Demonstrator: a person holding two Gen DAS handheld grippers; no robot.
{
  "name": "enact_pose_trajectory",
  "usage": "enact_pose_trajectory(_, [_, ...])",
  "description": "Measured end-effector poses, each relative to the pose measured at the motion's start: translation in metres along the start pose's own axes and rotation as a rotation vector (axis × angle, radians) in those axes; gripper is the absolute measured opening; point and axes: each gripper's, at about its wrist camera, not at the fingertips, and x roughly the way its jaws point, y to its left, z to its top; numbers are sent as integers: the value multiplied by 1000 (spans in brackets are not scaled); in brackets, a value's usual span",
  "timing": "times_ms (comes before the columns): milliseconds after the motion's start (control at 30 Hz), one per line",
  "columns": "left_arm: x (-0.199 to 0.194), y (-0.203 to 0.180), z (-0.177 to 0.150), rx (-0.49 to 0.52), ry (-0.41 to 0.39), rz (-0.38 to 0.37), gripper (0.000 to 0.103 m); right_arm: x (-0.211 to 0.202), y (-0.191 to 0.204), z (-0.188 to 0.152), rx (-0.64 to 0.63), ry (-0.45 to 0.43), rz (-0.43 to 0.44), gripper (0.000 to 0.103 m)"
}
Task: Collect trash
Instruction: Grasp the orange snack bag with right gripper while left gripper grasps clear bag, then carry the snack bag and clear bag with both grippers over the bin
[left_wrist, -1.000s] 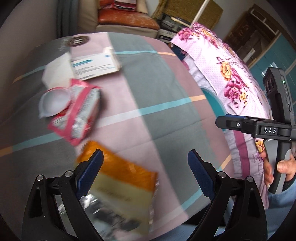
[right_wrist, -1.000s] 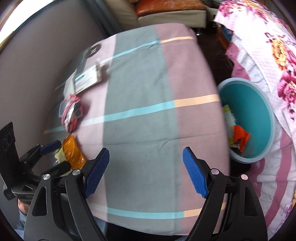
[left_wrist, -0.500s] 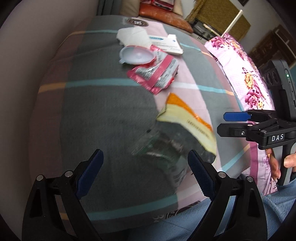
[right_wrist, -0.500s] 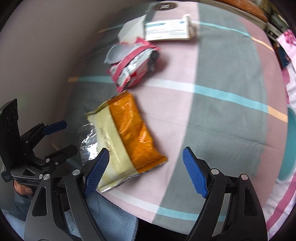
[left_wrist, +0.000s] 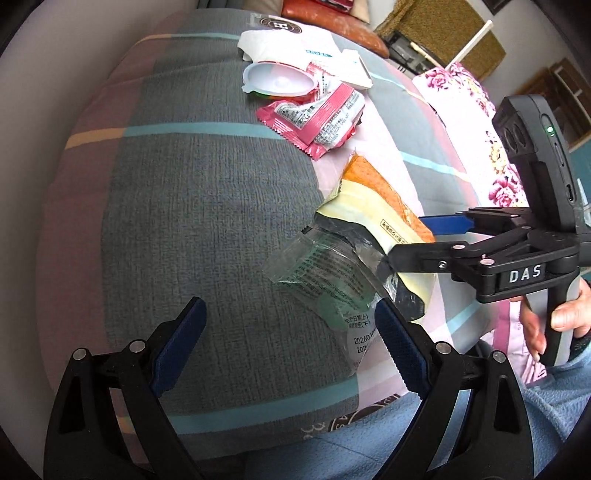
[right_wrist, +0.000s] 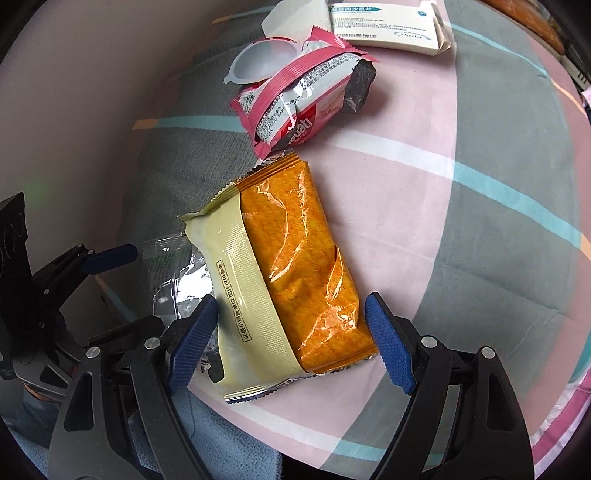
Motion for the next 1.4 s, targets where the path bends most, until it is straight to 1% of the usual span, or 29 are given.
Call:
enact_pose_trajectory(133, [4, -6, 3, 2, 3, 4, 96, 1, -2, -3, -14, -16, -6, 78])
enact_pose_trajectory(300, [8, -10, 5, 5, 14, 11, 96, 1, 0, -10, -42, -34, -30, 71])
enact_pose_trajectory(400, [8, -9, 5, -9, 13, 10, 96, 0, 0, -11, -56, -61, -41, 61])
enact_pose_trajectory(467, [9, -8, 7, -18, 13, 11, 96, -5, -5, -14, -60, -70, -32, 54])
enact_pose_trajectory(567, [9, -10, 8, -24, 9, 19, 96, -15, -11, -21, -63, -100, -58, 51])
enact_pose_trajectory(733, [16, -22, 11, -14, 11, 30, 96, -36, -45, -28, 36, -154, -64, 51])
enact_pose_trajectory(833, [22, -33, 14, 9, 5, 57, 95, -49, -66, -34, 92, -179, -59, 51])
enact_pose_trajectory(867, [23, -37, 13, 18, 5, 65, 93, -51, -70, -35, 103, -185, -58, 51])
enact_pose_trajectory(933, [27, -48, 15, 52, 4, 103, 77, -58, -81, -40, 129, -203, -52, 51])
enact_pose_trajectory(967, [28, -52, 15, 62, 2, 105, 72, -60, -85, -41, 138, -209, -48, 51])
enact_pose_trajectory(1000, [28, -56, 16, 63, 0, 85, 59, -64, -92, -44, 155, -219, -42, 51])
enact_pose_trajectory(1033, [29, -59, 16, 63, 1, 77, 59, -64, -94, -45, 163, -224, -39, 52])
enact_pose_trajectory(1100, [30, -65, 17, 69, -11, 94, 58, -66, -98, -47, 178, -238, -32, 52])
enact_pose_trajectory(1233, [29, -76, 24, 63, -32, 84, 56, -70, -108, -53, 209, -273, -16, 52])
enact_pose_trajectory(1400, [29, -99, 42, 94, -59, 72, 56, -83, -131, -61, 257, -317, -5, 52])
